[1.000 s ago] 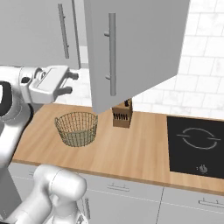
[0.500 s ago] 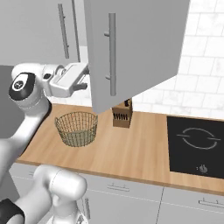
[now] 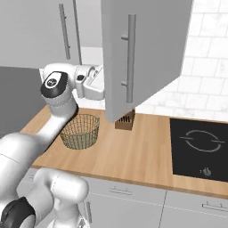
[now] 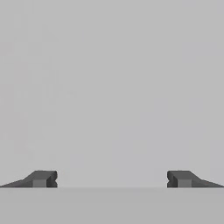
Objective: Open the cabinet, pick up the bread from the cabinet and place it in the basket. Then move the basket to the dining counter.
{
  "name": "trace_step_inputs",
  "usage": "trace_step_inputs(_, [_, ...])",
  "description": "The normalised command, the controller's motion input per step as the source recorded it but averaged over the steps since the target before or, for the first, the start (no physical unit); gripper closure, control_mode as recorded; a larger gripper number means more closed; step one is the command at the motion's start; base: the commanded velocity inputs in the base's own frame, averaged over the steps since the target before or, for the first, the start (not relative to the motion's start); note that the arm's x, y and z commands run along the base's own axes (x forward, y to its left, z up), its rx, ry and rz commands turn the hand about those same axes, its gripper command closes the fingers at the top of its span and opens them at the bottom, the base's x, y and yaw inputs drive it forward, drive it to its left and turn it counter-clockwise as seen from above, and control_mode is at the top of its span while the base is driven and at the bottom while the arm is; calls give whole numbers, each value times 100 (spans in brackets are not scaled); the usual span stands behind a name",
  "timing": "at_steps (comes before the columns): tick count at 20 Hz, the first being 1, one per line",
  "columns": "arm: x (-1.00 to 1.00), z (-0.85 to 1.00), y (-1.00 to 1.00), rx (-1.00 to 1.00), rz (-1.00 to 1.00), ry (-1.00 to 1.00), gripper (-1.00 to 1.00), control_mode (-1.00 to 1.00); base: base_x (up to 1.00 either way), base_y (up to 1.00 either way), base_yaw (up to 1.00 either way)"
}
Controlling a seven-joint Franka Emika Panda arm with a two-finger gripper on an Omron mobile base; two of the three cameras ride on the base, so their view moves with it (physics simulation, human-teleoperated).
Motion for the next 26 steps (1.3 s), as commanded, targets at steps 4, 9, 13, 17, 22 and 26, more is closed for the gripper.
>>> trace_step_inputs(4, [0,0,-100,3,0,0,-100,-100,0,0,0])
trace_step_inputs(9, [0,0,-100,7,1,0,-100,-100,0,0,0])
trace_step_inputs(13, [0,0,-99,10,4,0,-100,-100,0,0,0])
trace_step_inputs(17, [0,-3,-93,13,11,0,-100,-100,0,0,0])
trace_step_inputs(22, [1,-5,-47,5,9,0,-100,-100,0,0,0])
trace_step_inputs(26, [-8,0,84,0,17,5,-100,-100,0,0,0])
